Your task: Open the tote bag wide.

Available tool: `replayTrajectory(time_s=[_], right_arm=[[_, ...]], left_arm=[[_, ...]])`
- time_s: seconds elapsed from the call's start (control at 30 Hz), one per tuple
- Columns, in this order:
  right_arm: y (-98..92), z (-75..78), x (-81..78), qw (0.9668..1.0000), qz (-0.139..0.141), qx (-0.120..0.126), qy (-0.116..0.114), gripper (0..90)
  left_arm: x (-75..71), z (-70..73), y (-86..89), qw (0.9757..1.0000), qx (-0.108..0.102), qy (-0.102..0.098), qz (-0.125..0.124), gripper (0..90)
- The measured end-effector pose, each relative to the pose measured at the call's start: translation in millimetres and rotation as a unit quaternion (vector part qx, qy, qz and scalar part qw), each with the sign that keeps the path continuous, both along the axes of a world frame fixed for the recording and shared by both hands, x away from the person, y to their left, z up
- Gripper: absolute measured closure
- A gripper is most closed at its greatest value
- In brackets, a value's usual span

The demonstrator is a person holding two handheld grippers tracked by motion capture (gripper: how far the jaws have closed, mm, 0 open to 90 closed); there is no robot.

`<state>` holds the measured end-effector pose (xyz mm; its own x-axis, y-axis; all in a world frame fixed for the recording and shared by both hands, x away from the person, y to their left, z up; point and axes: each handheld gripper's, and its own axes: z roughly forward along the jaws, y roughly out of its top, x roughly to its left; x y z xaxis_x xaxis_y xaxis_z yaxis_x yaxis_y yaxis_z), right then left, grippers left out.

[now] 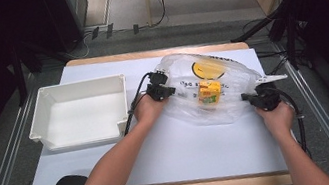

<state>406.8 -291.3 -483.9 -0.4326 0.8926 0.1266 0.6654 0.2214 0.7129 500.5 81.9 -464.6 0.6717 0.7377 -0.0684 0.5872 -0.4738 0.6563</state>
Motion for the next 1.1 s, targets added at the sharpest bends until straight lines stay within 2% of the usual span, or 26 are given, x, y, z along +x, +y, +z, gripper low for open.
replayTrajectory(time_s=[0.13, 0.17, 0.2, 0.3, 0.33, 0.37, 0.5, 0.57, 0.63, 0.67, 0.73, 0.77, 0.83, 0.93, 1.03, 1.1], right_arm=[[-7.1, -0.9, 2.5, 1.0, -0.002, 0.001, -0.002, 90.0], [-8.6, -0.8, 3.2, 1.0, -0.005, -0.005, -0.005, 90.0], [-10.4, -0.8, 3.7, 0.9999, -0.011, 0.0, -0.002, 90.0], [-17.5, -0.8, 2.2, 0.9999, -0.015, 0.004, 0.001, 90.0], [-19.4, -0.9, 1.3, 0.9999, -0.015, 0.003, -0.001, 90.0], [-20.9, -1.4, 0.7, 0.9999, -0.016, 0.002, -0.003, 90.0], [-31.5, -2.7, 0.4, 0.9995, -0.031, 0.009, -0.002, 90.0], [-35.9, -2.1, -0.7, 0.9993, -0.038, 0.007, 0.0, 90.0], [-42.0, -2.0, -2.8, 0.999, -0.044, 0.007, 0.003, 90.0], [-44.1, -1.9, -3.6, 0.9987, -0.049, 0.01, 0.007, 90.0], [-49.9, -1.6, -5.4, 0.9984, -0.056, 0.007, 0.007, 90.0], [-55.9, -1.8, -7.5, 0.9981, -0.061, 0.005, 0.006, 90.0], [-59.9, -4.5, -9.6, 0.9977, -0.064, 0.023, 0.004, 90.0], [-57.3, -1.9, -9.6, 0.9982, -0.06, 0.007, 0.006, 90.0], [-64.7, -4.4, -11.5, 0.998, -0.057, 0.028, 0.006, 90.0], [-65.6, -3.5, -12.2, 0.9982, -0.054, 0.024, 0.01, 90.0]], left_arm=[[1.3, -3.5, 0.5, 0.9996, -0.007, -0.023, 0.015, 90.0], [1.3, -4.5, 0.3, 0.9993, -0.002, -0.036, 0.01, 90.0], [2.1, -5.5, 1.2, 0.9991, -0.006, -0.04, 0.008, 90.0], [1.9, -5.6, 2.9, 0.9992, -0.007, -0.038, 0.006, 90.0], [3.7, -5.5, 5.2, 0.9992, -0.005, -0.039, -0.001, 90.0], [4.1, -5.8, 5.9, 0.9994, -0.013, -0.033, 0.006, 90.0], [5.0, -3.6, 7.4, 0.9997, -0.006, -0.021, 0.013, 90.0], [5.8, -4.4, 10.2, 0.9995, -0.021, -0.008, 0.023, 90.0], [5.2, -4.0, 9.8, 0.9996, -0.017, -0.011, 0.022, 90.0], [-2.6, -4.6, 3.4, 0.9946, -0.055, 0.028, 0.084, 90.0], [-0.8, -5.3, 10.1, 0.9927, -0.07, 0.038, 0.091, 90.0], [-0.2, -5.9, 12.8, 0.9918, -0.078, 0.04, 0.093, 90.0], [-0.7, -6.7, 13.8, 0.9911, -0.082, 0.041, 0.097, 90.0], [-0.5, -6.1, 15.3, 0.9912, -0.08, 0.04, 0.098, 90.0], [-2.5, -4.9, 16.6, 0.9931, -0.058, 0.022, 0.1, 90.0], [-1.9, -5.2, 19.0, 0.9918, -0.065, 0.026, 0.106, 90.0]])
